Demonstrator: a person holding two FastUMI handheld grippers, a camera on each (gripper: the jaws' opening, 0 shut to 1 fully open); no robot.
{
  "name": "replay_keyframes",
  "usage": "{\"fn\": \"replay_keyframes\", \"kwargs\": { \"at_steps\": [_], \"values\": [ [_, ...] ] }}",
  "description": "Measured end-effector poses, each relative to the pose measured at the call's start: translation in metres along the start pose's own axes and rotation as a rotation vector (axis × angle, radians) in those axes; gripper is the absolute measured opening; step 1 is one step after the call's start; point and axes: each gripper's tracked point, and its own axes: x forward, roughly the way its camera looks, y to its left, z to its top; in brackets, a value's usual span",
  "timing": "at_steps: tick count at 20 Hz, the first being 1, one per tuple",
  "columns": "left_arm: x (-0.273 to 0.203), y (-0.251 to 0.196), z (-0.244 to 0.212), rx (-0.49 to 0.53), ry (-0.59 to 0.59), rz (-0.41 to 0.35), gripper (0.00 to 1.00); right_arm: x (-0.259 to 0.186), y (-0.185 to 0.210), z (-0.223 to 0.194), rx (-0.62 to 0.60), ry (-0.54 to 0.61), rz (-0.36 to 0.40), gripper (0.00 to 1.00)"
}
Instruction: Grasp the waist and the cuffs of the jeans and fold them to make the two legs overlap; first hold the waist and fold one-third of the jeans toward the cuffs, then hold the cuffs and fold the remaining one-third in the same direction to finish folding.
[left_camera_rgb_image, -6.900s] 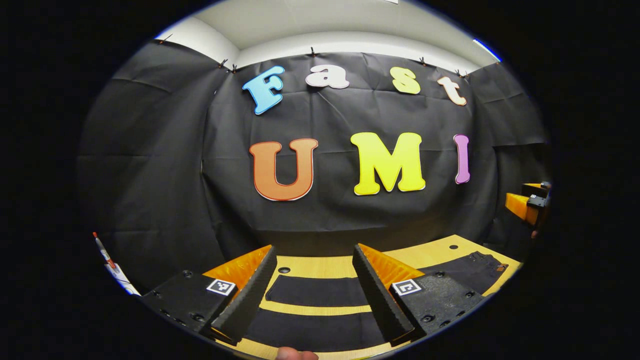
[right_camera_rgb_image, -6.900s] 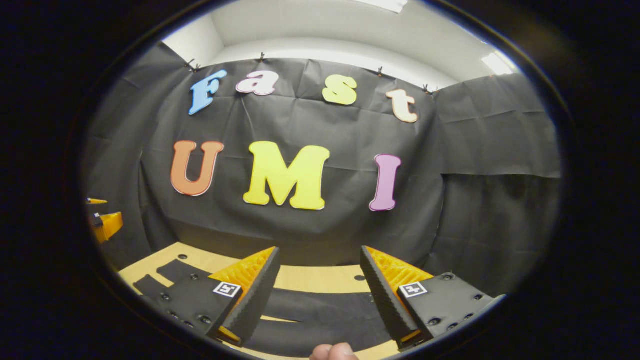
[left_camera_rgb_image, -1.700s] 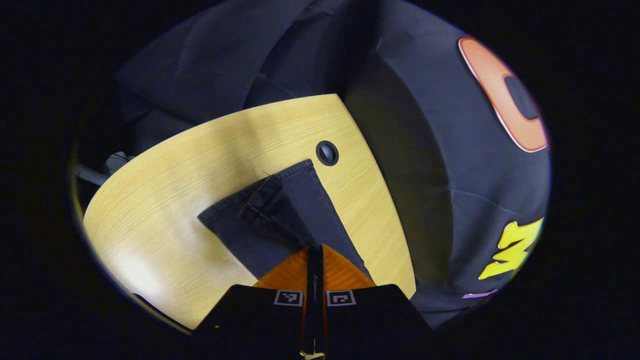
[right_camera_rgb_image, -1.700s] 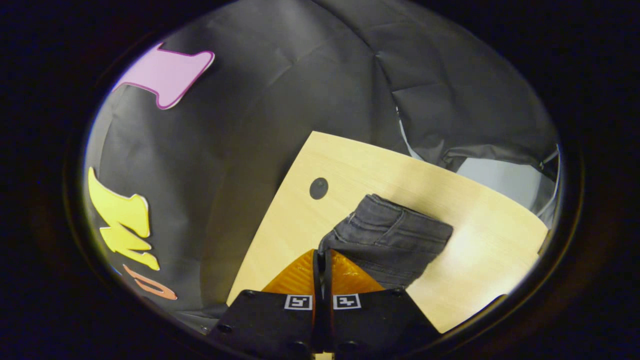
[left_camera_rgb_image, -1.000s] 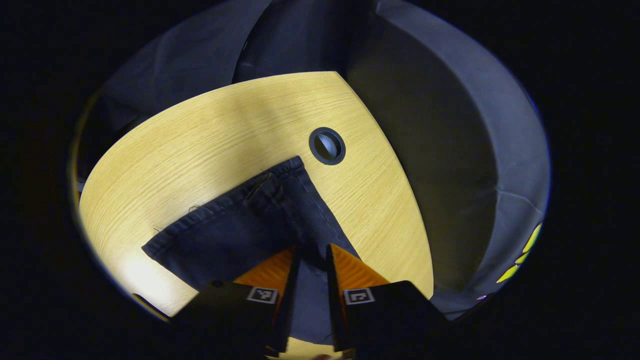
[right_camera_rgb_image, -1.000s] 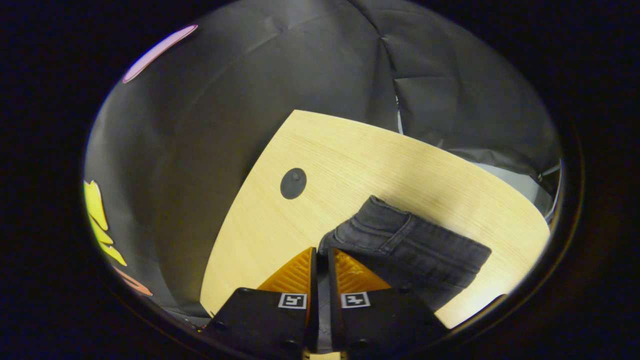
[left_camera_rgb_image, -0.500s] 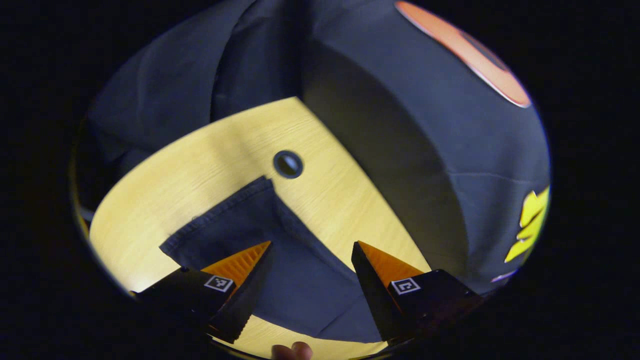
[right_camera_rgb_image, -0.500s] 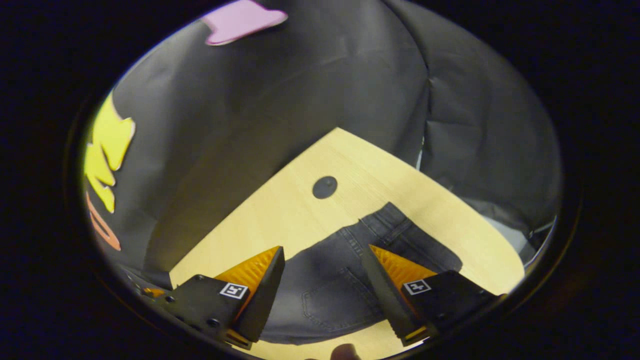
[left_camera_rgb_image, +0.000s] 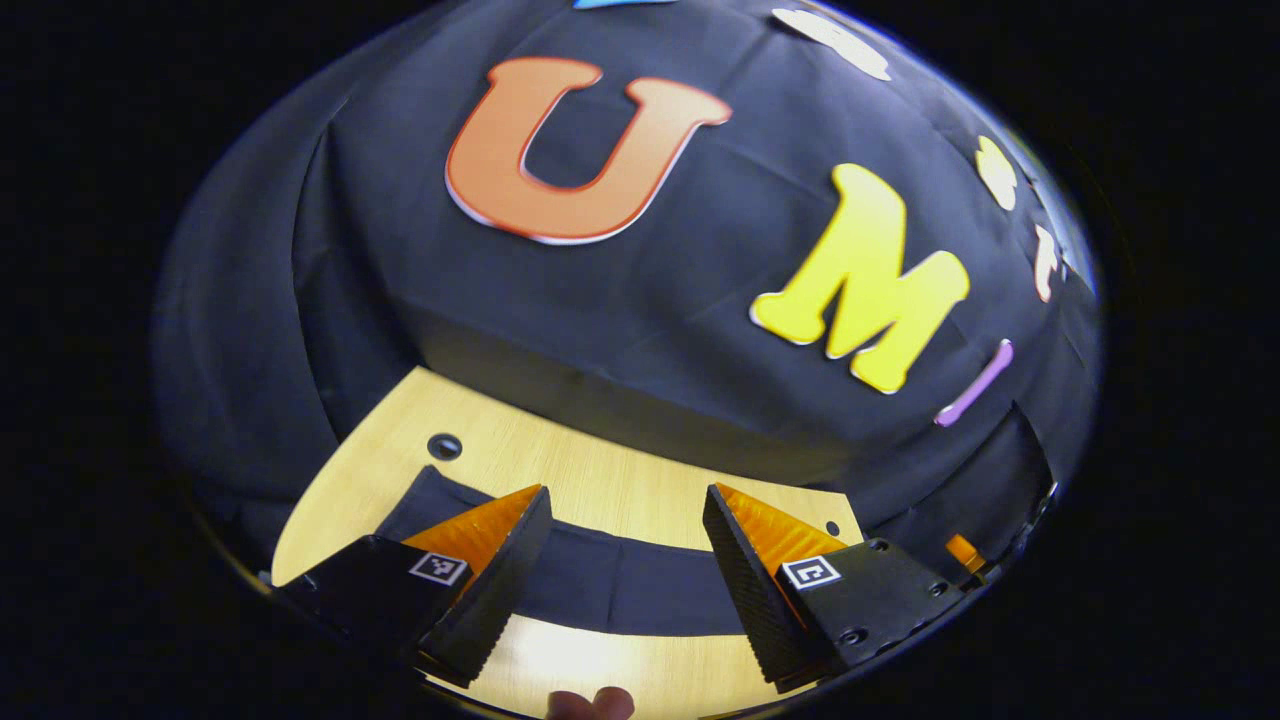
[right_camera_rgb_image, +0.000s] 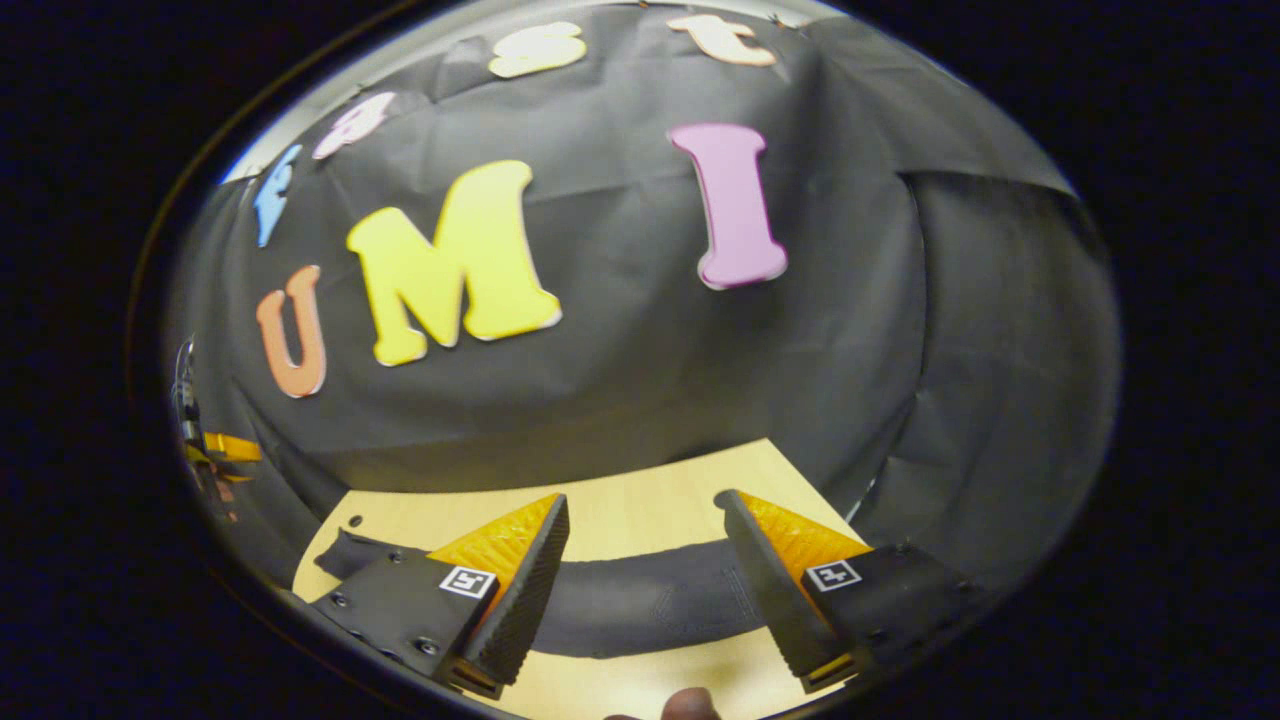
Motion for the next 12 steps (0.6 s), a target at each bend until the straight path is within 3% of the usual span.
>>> {"fn": "replay_keyframes", "kwargs": {
  "at_steps": [1,4,8,12],
  "values": [
    [-0.019,-0.009,0.001,0.047,-0.05,-0.001,0.98,-0.025,0.012,0.003,-0.01,-0.039,0.03,0.96],
    [-0.051,-0.029,-0.003,0.154,-0.182,0.033,0.98,-0.062,0.02,-0.003,-0.076,-0.086,0.006,1.0],
    [-0.078,-0.042,-0.024,0.148,-0.266,0.052,0.98,-0.104,0.012,-0.027,-0.096,-0.099,-0.061,0.96],
    [-0.088,-0.043,-0.035,0.233,-0.301,0.073,0.98,-0.113,-0.012,-0.049,-0.101,-0.043,-0.098,0.96]
  ]
}}
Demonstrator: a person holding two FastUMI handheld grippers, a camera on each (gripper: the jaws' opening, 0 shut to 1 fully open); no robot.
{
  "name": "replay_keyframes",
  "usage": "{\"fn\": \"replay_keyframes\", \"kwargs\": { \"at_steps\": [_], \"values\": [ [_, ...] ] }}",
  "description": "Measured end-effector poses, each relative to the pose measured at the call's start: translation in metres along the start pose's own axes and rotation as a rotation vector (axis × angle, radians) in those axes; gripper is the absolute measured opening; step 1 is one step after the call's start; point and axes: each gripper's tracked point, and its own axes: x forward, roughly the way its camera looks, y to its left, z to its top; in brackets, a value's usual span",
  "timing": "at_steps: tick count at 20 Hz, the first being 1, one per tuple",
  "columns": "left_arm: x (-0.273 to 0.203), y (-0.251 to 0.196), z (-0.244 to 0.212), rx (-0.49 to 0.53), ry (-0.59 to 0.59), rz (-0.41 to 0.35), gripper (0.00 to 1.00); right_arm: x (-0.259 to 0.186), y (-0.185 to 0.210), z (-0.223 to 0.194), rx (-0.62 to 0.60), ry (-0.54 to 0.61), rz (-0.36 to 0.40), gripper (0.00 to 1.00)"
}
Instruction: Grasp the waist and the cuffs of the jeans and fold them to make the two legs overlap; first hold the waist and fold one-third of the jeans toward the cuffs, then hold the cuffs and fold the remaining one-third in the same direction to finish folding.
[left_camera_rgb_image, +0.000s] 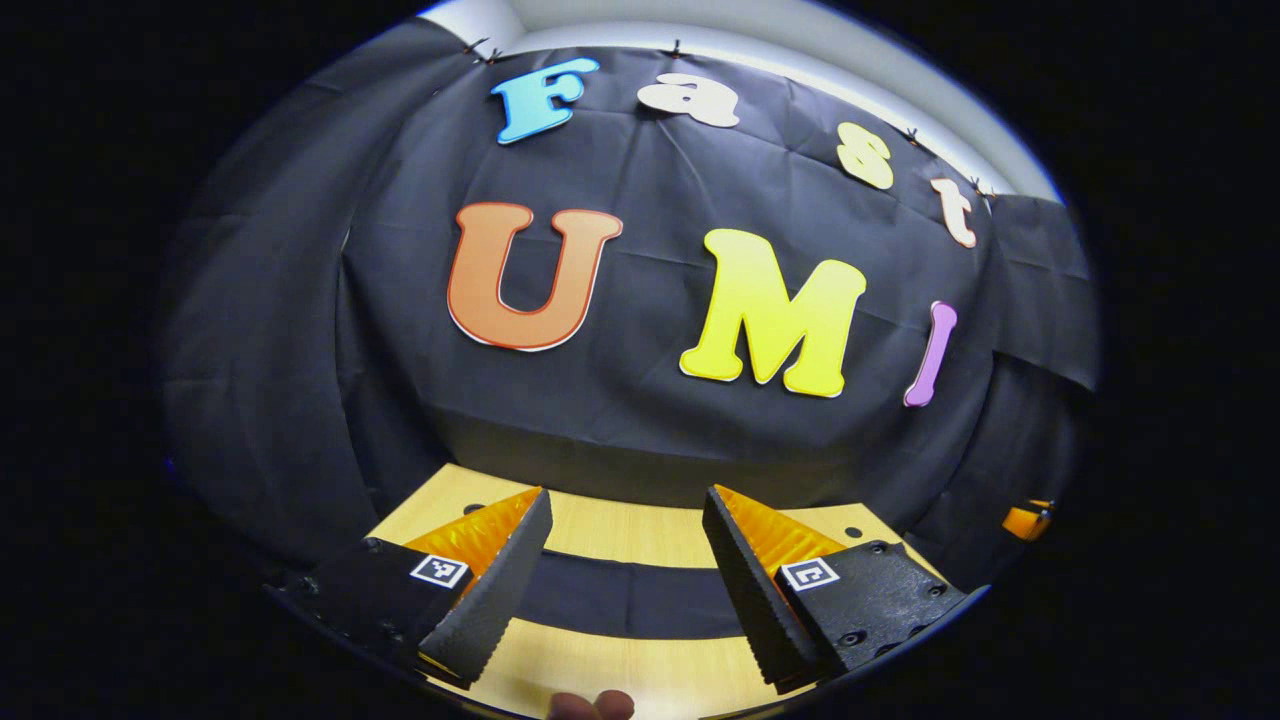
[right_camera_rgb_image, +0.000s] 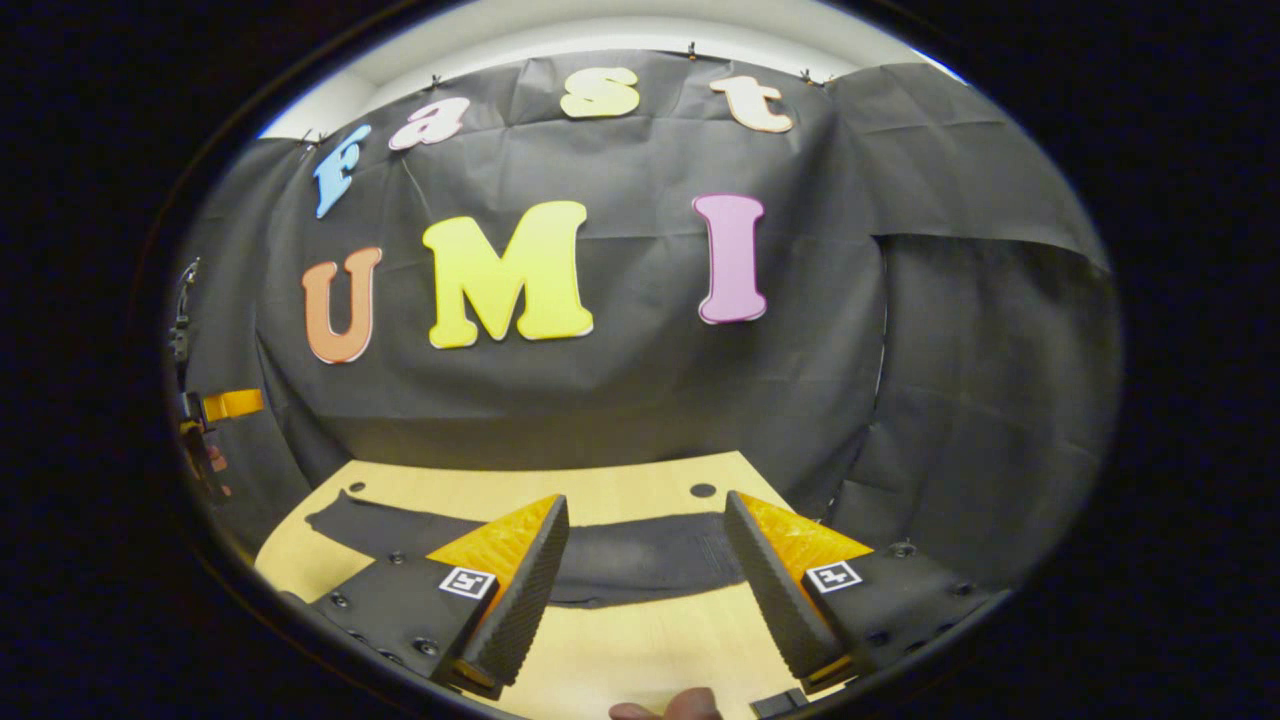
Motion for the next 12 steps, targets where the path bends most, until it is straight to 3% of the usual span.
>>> {"fn": "replay_keyframes", "kwargs": {
  "at_steps": [5,12],
  "values": [
    [-0.001,-0.003,-0.003,0.01,0.005,0.038,0.98,0.047,-0.053,-0.033,0.055,0.062,-0.089,0.97],
    [0.007,-0.012,-0.01,-0.01,0.078,0.123,0.98,0.183,-0.142,-0.153,0.174,0.248,-0.195,0.98]
  ]
}}
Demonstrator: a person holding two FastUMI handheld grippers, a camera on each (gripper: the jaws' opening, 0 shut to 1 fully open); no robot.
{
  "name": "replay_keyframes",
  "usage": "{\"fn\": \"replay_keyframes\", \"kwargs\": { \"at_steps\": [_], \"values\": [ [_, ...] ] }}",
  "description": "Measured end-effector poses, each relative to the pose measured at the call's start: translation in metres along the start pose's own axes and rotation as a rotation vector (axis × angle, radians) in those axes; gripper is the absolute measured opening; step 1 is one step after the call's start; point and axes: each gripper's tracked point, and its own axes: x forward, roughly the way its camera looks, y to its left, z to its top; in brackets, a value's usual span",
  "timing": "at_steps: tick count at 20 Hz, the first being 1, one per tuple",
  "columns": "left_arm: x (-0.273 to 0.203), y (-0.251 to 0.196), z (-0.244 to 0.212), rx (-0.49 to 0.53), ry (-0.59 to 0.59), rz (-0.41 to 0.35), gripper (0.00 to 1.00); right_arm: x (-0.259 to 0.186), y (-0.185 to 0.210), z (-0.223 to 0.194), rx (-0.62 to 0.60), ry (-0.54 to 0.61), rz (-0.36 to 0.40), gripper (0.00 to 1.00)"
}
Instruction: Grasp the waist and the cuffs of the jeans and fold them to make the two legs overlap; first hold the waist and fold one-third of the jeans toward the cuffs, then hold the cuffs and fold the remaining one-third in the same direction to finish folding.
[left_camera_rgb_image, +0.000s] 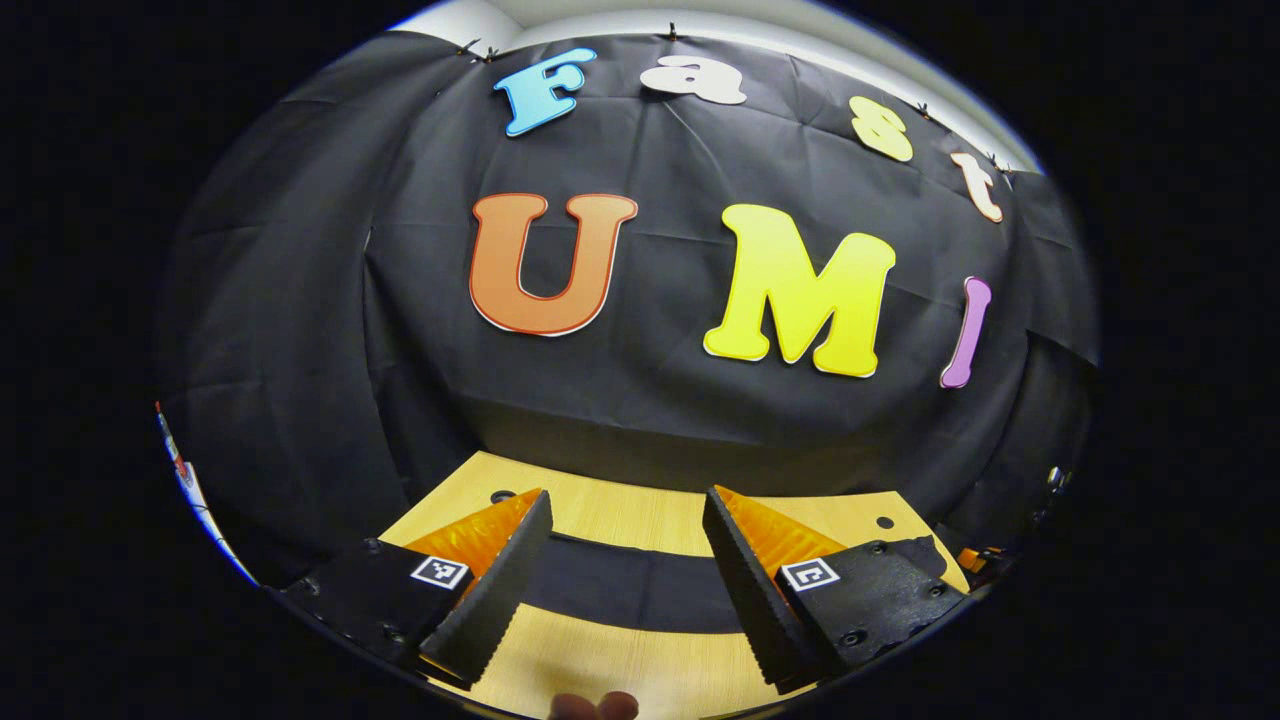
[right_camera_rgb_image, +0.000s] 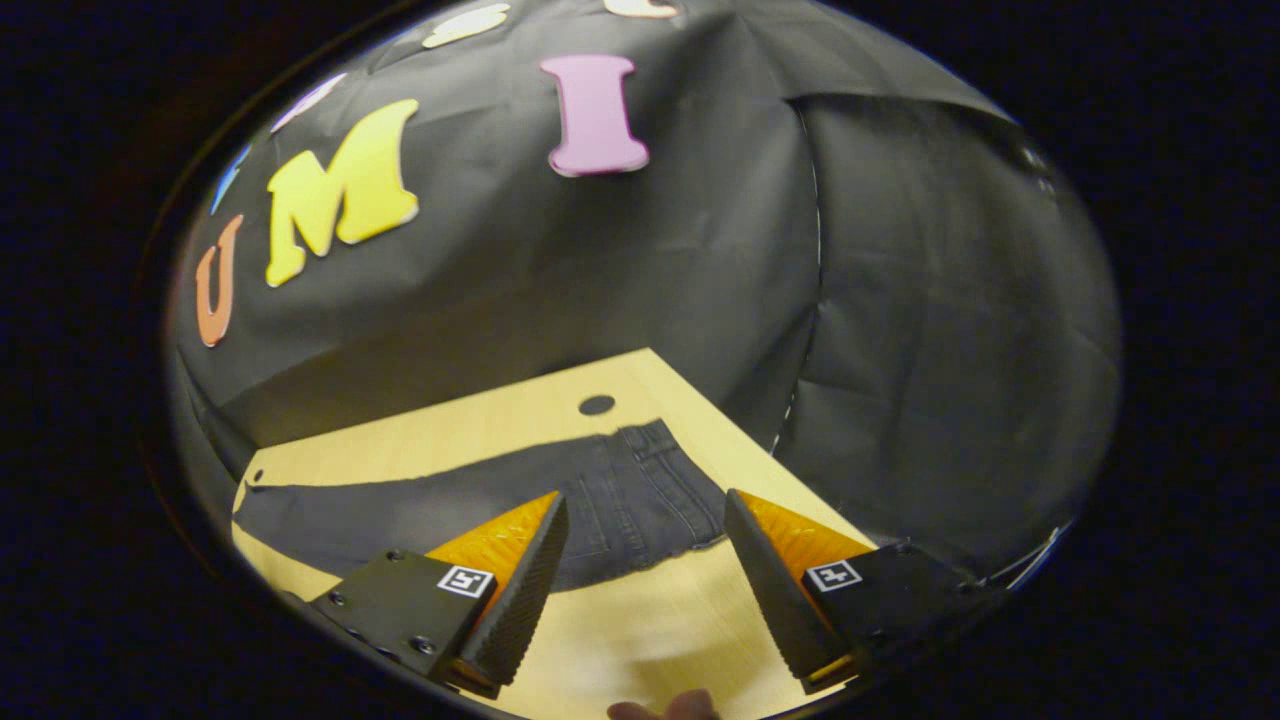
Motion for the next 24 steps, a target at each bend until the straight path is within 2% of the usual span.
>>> {"fn": "replay_keyframes", "kwargs": {
  "at_steps": [3,6,9,11,12,13,14,16,20,21,24],
  "values": [
    [0.0,-0.005,-0.001,0.029,0.019,0.021,0.98,0.05,-0.015,-0.008,0.056,0.046,-0.029,0.98],
    [0.001,-0.006,-0.006,0.022,0.033,0.048,0.97,0.065,-0.033,-0.016,0.116,0.075,-0.071,0.98],
    [0.001,-0.005,-0.01,-0.002,0.047,0.071,0.98,0.074,-0.033,-0.029,0.179,0.117,-0.073,0.98],
    [0.0,-0.002,-0.011,-0.011,0.047,0.088,0.98,0.075,-0.033,-0.03,0.169,0.115,-0.065,0.98],
    [-0.001,0.0,-0.012,-0.015,0.048,0.094,0.98,0.074,-0.035,-0.029,0.151,0.115,-0.063,0.87],
    [0.0,0.001,-0.015,-0.021,0.051,0.099,0.98,0.073,-0.033,-0.029,0.154,0.119,-0.035,0.85],
    [-0.001,0.002,-0.019,-0.031,0.06,0.102,0.98,0.071,-0.028,-0.031,0.169,0.13,-0.002,0.77],
    [-0.003,0.004,-0.027,-0.049,0.081,0.11,0.98,0.077,-0.025,-0.034,0.165,0.145,0.011,0.6],
    [-0.009,0.004,-0.04,-0.021,0.099,0.11,0.98,0.072,-0.022,-0.019,0.122,0.148,-0.013,0.21],
    [-0.01,0.004,-0.04,-0.019,0.098,0.104,0.98,0.07,-0.021,-0.018,0.115,0.154,-0.019,0.04],
    [-0.014,0.006,-0.039,-0.026,0.08,0.088,0.98,0.057,-0.012,0.002,0.106,0.133,-0.013,0.0]
  ]
}}
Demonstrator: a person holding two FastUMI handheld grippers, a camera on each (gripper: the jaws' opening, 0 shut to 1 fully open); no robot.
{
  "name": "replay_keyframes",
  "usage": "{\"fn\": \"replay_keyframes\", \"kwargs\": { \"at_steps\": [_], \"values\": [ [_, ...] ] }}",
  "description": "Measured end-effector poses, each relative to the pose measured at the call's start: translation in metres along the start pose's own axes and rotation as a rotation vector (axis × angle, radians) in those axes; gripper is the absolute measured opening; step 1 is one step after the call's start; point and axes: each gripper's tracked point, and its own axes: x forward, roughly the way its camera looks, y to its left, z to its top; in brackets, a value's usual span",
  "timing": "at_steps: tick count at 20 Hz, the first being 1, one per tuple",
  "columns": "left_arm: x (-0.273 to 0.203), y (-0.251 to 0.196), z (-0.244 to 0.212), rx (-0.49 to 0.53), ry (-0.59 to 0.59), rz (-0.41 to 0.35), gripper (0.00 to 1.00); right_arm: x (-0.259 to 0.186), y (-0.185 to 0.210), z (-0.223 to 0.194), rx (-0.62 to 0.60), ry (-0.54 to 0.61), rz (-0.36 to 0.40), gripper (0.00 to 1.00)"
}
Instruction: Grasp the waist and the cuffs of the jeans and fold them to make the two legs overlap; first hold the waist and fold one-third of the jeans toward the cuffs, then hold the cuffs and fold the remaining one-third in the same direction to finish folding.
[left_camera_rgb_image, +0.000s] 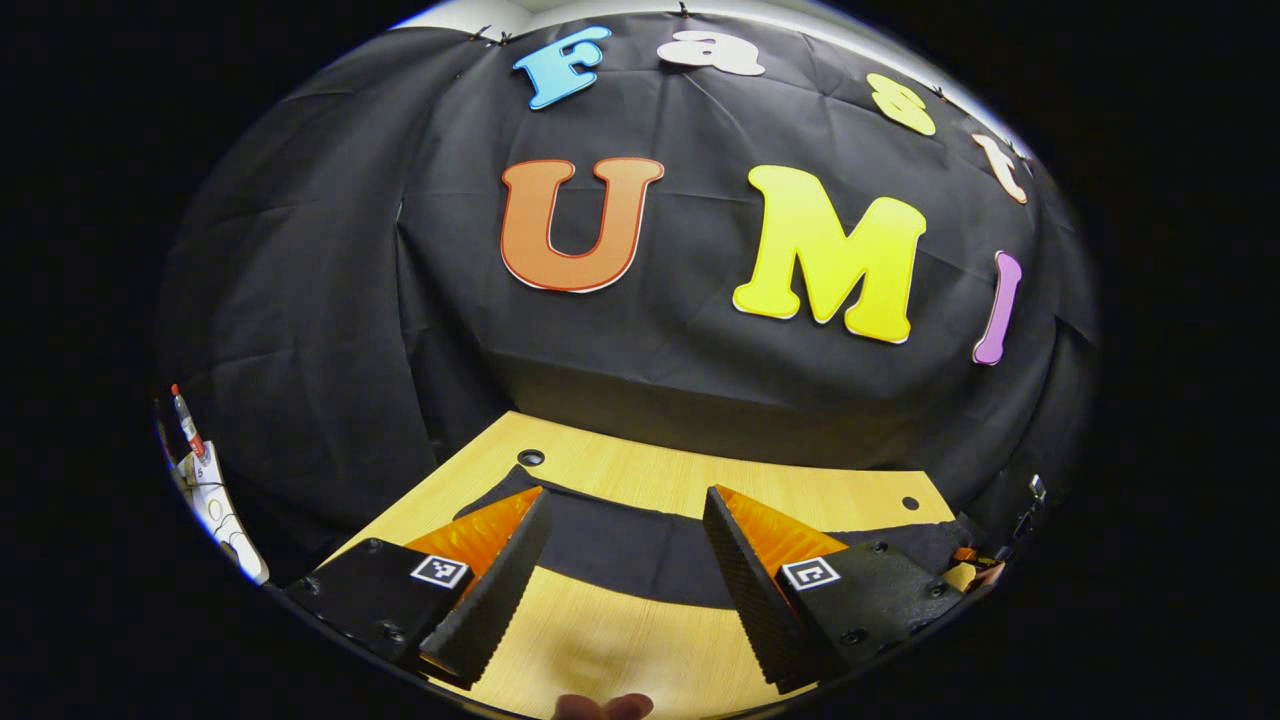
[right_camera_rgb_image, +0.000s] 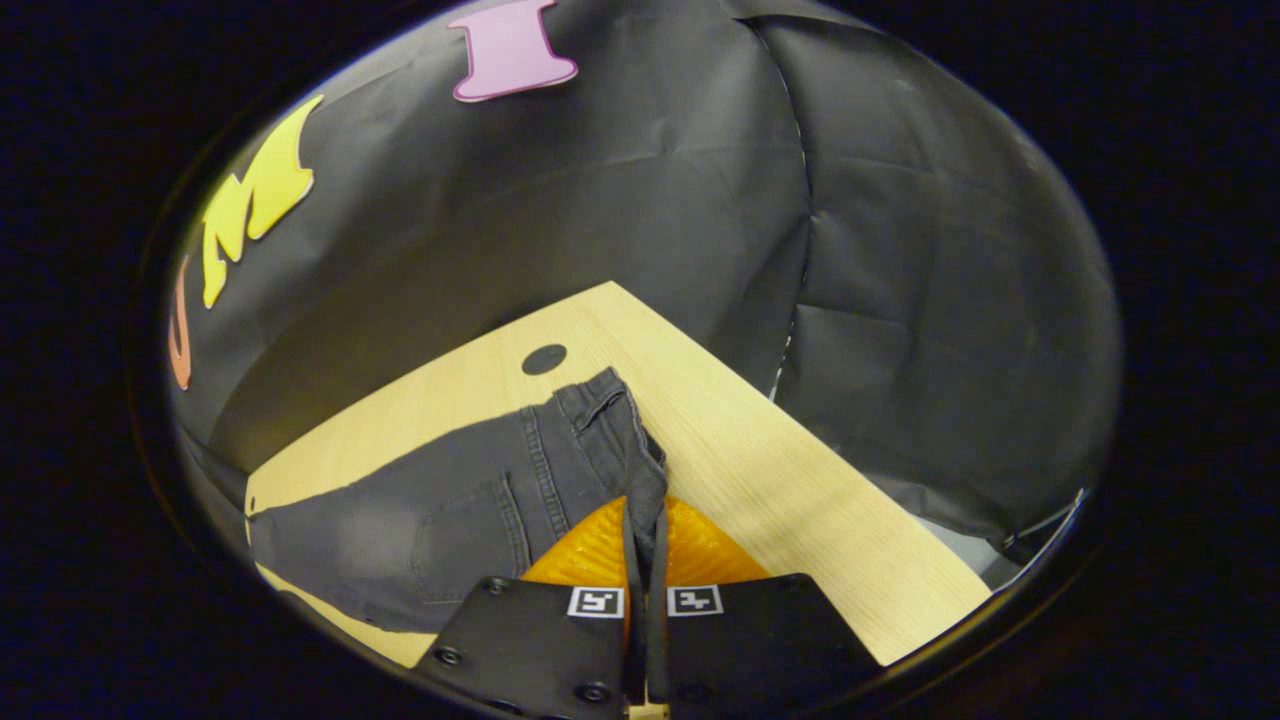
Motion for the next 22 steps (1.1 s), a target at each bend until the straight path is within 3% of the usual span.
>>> {"fn": "replay_keyframes", "kwargs": {
  "at_steps": [5,11,15,18,22],
  "values": [
    [-0.006,0.015,0.011,-0.014,-0.047,-0.01,0.98,-0.079,0.063,0.048,-0.096,-0.118,0.101,0.01],
    [-0.019,0.048,0.021,-0.026,-0.111,-0.006,0.98,-0.166,0.223,0.075,-0.266,-0.212,0.302,0.01],
    [-0.034,0.091,0.019,-0.025,-0.132,0.038,0.98,-0.181,0.347,0.023,-0.397,-0.227,0.421,0.01],
    [-0.046,0.124,0.014,-0.046,-0.128,0.068,0.98,-0.192,0.418,-0.031,-0.451,-0.185,0.502,0.01],
    [-0.061,0.174,0.0,-0.07,-0.102,0.126,0.98,-0.161,0.49,-0.124,-0.548,-0.099,0.517,0.01]
  ]
}}
